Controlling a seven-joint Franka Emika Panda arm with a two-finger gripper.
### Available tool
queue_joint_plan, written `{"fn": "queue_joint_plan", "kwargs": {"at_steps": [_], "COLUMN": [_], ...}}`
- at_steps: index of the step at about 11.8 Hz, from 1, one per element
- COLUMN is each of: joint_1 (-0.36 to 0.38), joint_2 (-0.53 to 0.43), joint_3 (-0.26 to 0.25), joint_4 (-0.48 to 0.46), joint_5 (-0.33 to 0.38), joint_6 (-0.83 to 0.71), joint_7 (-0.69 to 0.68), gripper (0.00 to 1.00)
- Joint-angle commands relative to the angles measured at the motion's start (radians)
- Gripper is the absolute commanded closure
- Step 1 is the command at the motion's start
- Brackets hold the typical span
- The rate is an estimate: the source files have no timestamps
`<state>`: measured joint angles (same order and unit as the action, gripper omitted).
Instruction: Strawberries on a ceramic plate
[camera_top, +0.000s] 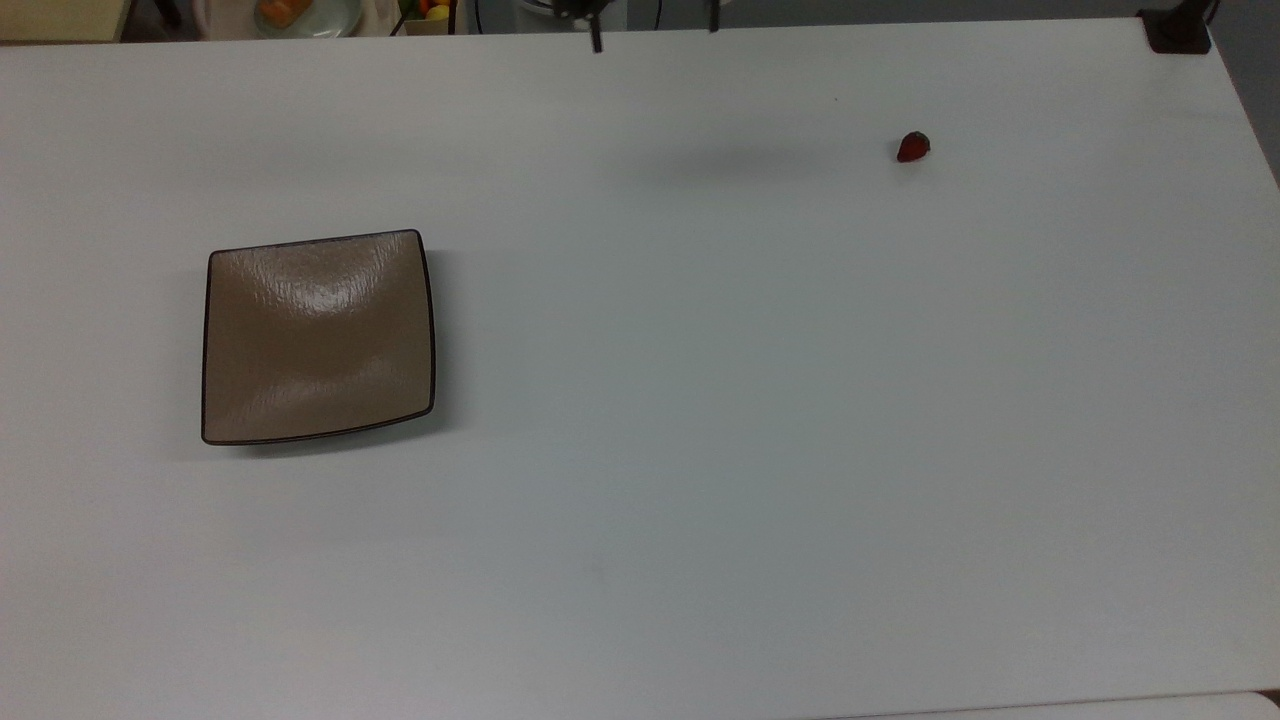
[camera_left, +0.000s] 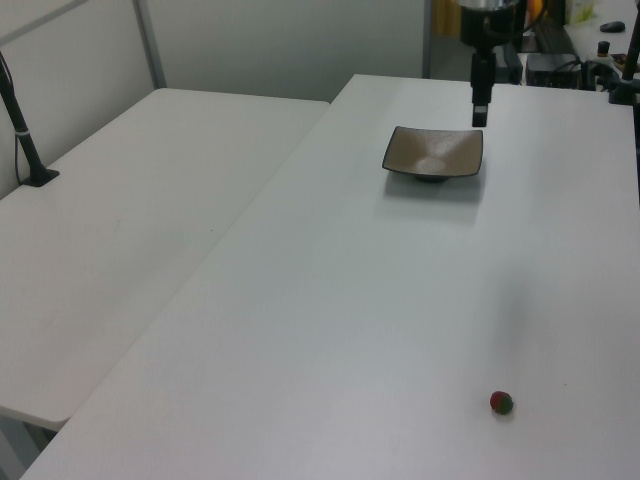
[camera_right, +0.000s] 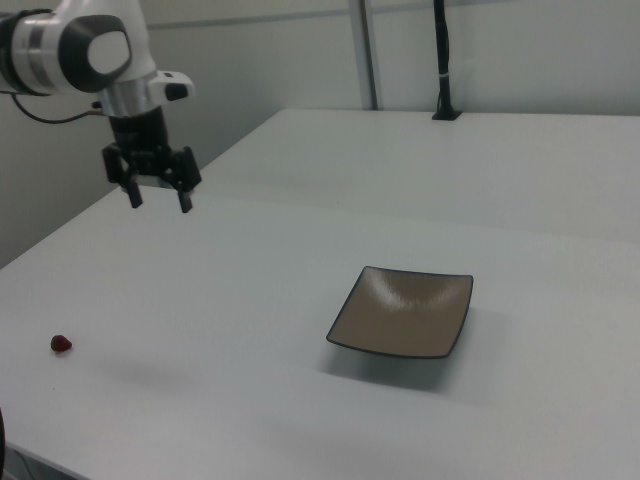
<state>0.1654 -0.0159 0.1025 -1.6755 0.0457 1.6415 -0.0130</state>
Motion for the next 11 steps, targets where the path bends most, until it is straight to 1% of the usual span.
{"fn": "queue_joint_plan", "kwargs": {"at_steps": [1,4,5,7,9,10,11], "joint_1": [0.005,0.017,0.029,0.065,0.081,0.098,0.100], "joint_2": [-0.012,-0.007,-0.006,0.014,0.025,0.039,0.048], "joint_3": [0.112,0.216,0.232,0.265,0.321,0.332,0.341], "joint_4": [0.022,0.008,-0.016,-0.029,-0.097,-0.127,-0.148], "joint_5": [0.019,0.022,0.040,0.066,0.072,0.072,0.071], "joint_6": [-0.051,-0.039,-0.037,-0.005,0.069,0.108,0.148], "joint_7": [0.066,0.133,0.136,0.137,0.139,0.146,0.169], "gripper": [0.00,0.00,0.00,0.00,0.00,0.00,0.00]}}
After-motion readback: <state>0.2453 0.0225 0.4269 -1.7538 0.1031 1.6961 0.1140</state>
